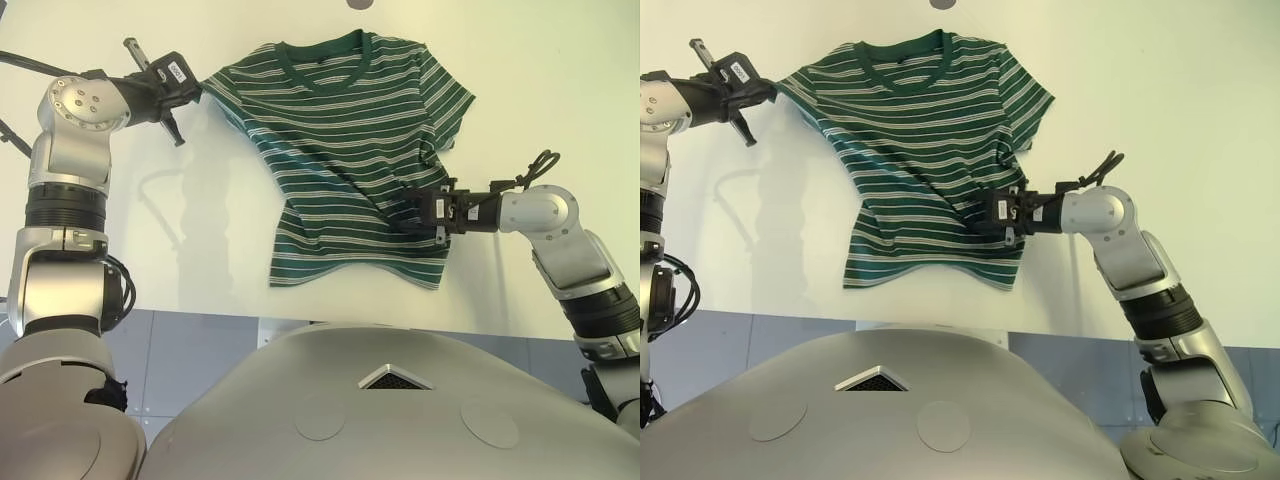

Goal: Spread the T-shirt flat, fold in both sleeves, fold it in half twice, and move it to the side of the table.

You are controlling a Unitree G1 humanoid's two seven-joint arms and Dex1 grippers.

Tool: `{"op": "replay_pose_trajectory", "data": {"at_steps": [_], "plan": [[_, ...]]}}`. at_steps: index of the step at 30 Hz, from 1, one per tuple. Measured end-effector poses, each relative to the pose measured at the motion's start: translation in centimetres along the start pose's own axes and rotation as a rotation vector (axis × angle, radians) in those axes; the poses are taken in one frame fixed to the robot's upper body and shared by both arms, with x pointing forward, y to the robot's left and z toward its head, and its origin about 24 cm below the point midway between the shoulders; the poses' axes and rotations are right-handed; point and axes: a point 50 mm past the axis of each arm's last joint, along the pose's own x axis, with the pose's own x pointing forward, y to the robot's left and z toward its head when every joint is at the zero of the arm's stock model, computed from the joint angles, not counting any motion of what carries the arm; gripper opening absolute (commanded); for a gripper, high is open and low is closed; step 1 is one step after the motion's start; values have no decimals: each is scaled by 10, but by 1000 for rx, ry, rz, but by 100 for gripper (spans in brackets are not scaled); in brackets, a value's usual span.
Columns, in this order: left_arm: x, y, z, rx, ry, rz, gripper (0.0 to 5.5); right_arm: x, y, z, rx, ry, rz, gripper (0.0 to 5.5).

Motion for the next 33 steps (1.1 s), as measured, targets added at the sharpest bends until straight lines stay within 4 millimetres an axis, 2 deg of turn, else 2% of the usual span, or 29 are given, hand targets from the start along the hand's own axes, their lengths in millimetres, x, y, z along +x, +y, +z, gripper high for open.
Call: {"op": "replay_pose_trajectory", "data": {"at_steps": [3, 6, 9, 11, 13, 16, 18, 20, 21, 24, 25, 27, 29, 33], "plan": [[2, -1, -11, 79, 46, -10, 68, -2, -5, 0, -20, 4, -19, 204], [-12, -10, -29, 83, 66, -117, 127, -11, -14, 2, 39, -21, -72, 204], [-26, -17, -35, 59, 47, -206, 177, -12, -16, 7, 79, -73, -86, 204], [-37, -16, -24, 42, -16, -230, 210, -14, -17, 9, 78, -77, -94, 204], [-47, -23, -2, 51, -115, -295, 240, -19, -17, 12, 79, -89, -100, 204], [-55, -54, 41, 42, -323, -425, 301, -31, -4, 19, 109, -109, -39, 204], [-63, -90, 66, 37, -425, -571, 301, -44, 8, 24, 144, -113, 39, 204], [-67, -130, 67, 16, -431, -727, 301, -56, 21, 19, 173, -55, 121, 204], [-66, -140, 62, 0, -408, -758, 301, -57, 26, 15, 189, -35, 141, 204], [-58, -161, 58, 8, -374, -784, 301, -52, 32, -3, 181, 46, 153, 204], [-52, -169, 50, 55, -324, -782, 301, -47, 36, -12, 171, 98, 159, 204], [-51, -174, 50, 154, -345, -786, 301, -43, 37, -15, 125, 106, 175, 204], [-61, -178, 48, 170, -323, -838, 301, -46, 39, -16, 107, 117, 200, 204], [-82, -188, 42, 165, -278, -958, 301, -66, 51, -18, 98, 220, 336, 204]]}}
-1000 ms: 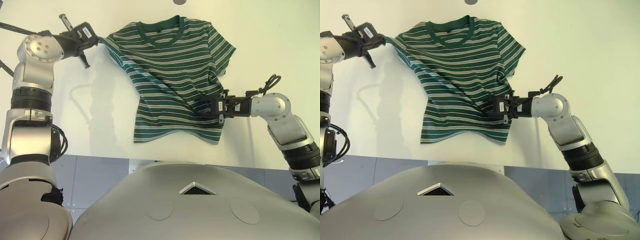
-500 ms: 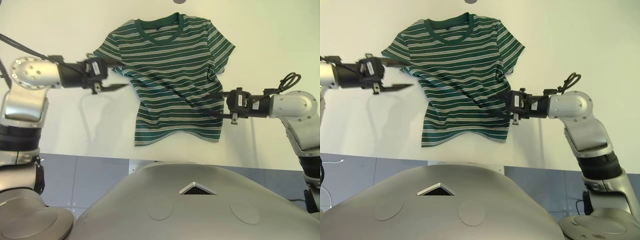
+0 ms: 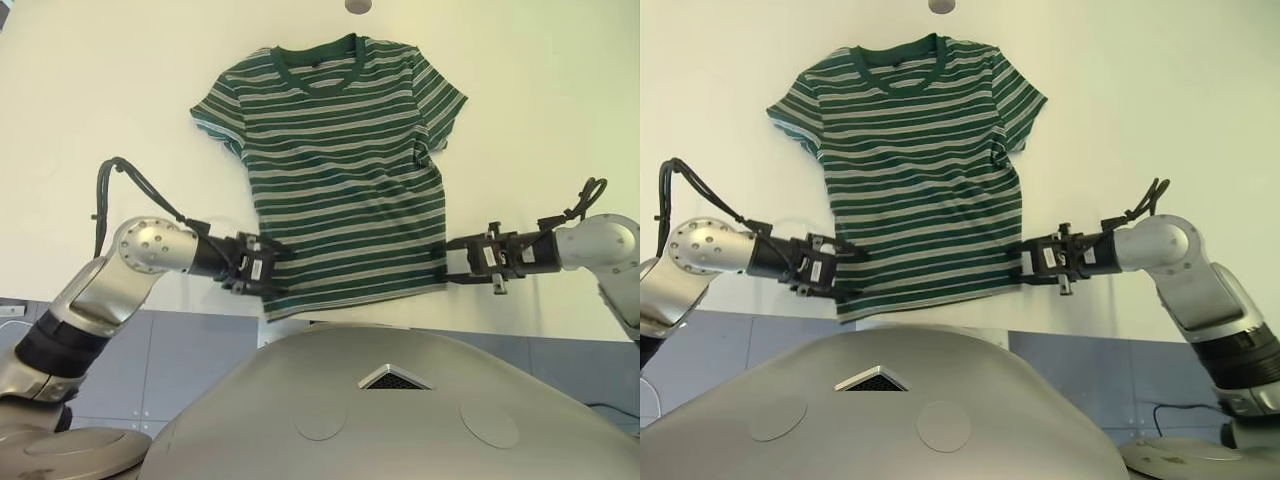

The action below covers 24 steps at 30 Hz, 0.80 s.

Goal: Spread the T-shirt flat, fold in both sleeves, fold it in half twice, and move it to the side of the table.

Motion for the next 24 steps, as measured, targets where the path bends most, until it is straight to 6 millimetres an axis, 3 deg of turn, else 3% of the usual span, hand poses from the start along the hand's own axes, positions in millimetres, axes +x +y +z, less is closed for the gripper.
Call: {"op": "replay_pose_trajectory", "data": {"at_steps": [3, 6, 9, 11, 15, 16, 19, 21, 24], "plan": [[-4, -11, 2, -110, -35, -34, 301, -7, 12, 1, 19, 25, 75, 204], [-1, -13, 10, -189, -128, -45, 301, -10, 0, 14, 66, -105, 14, 204], [-21, 14, 28, -224, -296, 57, 301, -32, -51, 28, 33, -244, -247, 204], [-42, 42, 32, -199, -332, 174, 301, -40, -96, 28, 44, -308, -446, 204], [-64, 88, 15, -180, -262, 426, 301, -15, -165, 32, 147, -387, -609, 204], [-60, 98, 7, -180, -226, 475, 301, 3, -185, 33, 217, -401, -635, 204], [-44, 105, 0, -177, -187, 482, 301, 31, -209, 28, 372, -352, -681, 204], [-24, 105, -8, -153, -126, 454, 301, 29, -227, 28, 432, -283, -806, 204], [-7, 102, -15, -87, -64, 493, 301, 10, -230, 1, 467, -88, -1031, 204]]}}
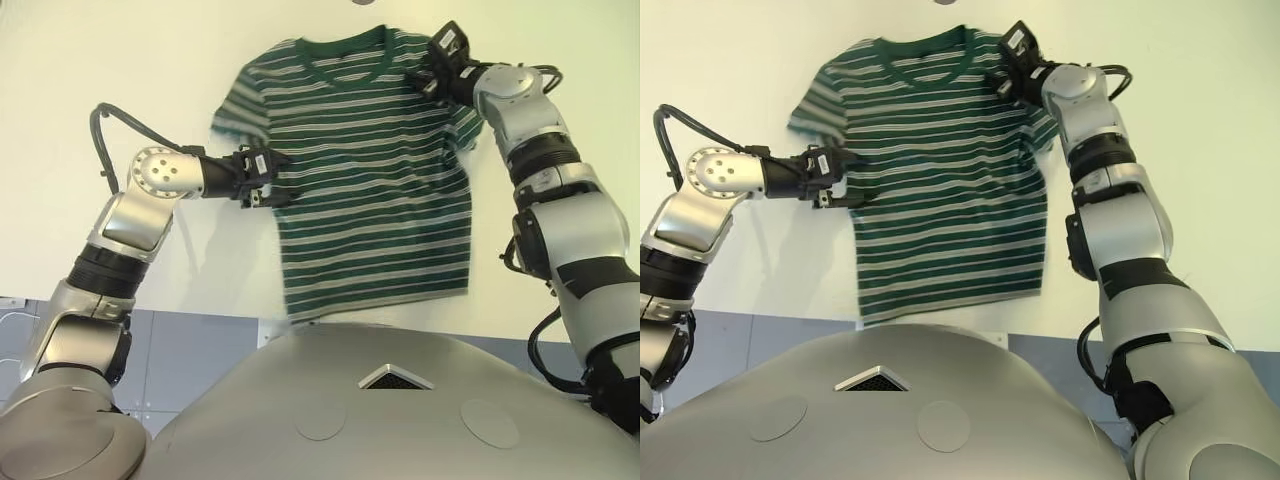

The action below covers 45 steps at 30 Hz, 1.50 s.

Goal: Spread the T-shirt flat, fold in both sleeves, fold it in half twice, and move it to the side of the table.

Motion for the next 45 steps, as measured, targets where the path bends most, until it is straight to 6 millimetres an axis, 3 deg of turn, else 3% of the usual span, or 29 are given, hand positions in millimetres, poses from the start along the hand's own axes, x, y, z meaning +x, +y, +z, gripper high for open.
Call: {"op": "replay_pose_trajectory", "data": {"at_steps": [3, 5, 7, 9, 12, 14, 17, 20, 23, 27, 35, 39, 45], "plan": [[10, -8, 1, -35, -49, 63, 301, -8, -10, -16, -36, 10, -83, 204], [21, -9, 4, -73, -86, 123, 301, -7, -1, -16, -52, -56, -84, 204], [18, -8, 12, -177, -168, 131, 301, -5, 9, -8, -111, -131, -85, 204], [3, -3, 31, -246, -312, 116, 301, -8, 14, 4, -128, -218, -85, 204], [-33, 18, 31, -322, -370, 220, 301, -37, -13, 20, -58, -361, -142, 204], [-60, 33, 25, -408, -407, 354, 301, -64, -34, 0, 32, -348, -171, 204], [-78, 42, 3, -638, -385, 543, 301, -91, -43, -37, 262, -292, -199, 204], [-69, 34, -15, -895, -379, 615, 282, -104, -46, -51, 425, -288, -220, 204], [-42, 24, -25, -1098, -359, 604, 228, -107, -45, -62, 500, -271, -248, 204], [-18, 28, -42, -990, -150, 621, 147, -96, -31, -62, 545, -278, -233, 204], [-11, 40, -51, -845, -81, 679, 2, -88, -21, -56, 529, -285, -197, 204], [2, 37, -43, -859, -135, 606, 2, -86, -18, -53, 508, -283, -191, 204], [1, 40, -45, -869, -171, 633, 2, -84, -15, -53, 498, -279, -184, 204]]}}
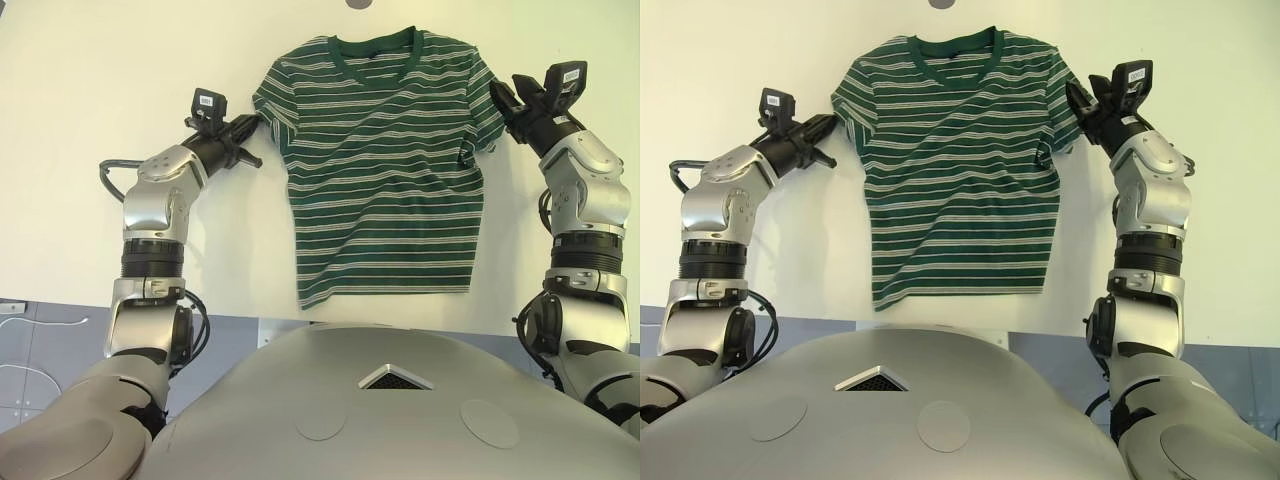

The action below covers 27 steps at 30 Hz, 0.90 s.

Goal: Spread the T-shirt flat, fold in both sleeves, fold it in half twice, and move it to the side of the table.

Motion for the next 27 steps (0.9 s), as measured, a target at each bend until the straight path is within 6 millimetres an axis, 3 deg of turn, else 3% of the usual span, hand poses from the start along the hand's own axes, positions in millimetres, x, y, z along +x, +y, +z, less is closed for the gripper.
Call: {"op": "replay_pose_trajectory", "data": {"at_steps": [2, 6, 10, 14, 19, 25, 27], "plan": [[-1, -2, 7, -71, -74, -20, 2, 0, -2, -3, 5, 9, -13, 204], [5, -25, 36, -75, -196, -161, 2, -3, -12, -12, 17, 46, -78, 204], [19, -47, 37, -61, -182, -259, 2, -6, -17, -13, 37, 46, -107, 204], [47, -62, 42, -57, -167, -316, 2, -8, -24, -25, 67, 97, -162, 204], [69, -74, 52, -49, -183, -347, 0, -7, -25, -29, 105, 122, -164, 112], [75, -70, 35, -40, -107, -321, 108, -5, -22, -30, 129, 105, -156, 0], [74, -68, 36, -31, -109, -330, 136, -5, -20, -26, 122, 94, -148, 0]]}}
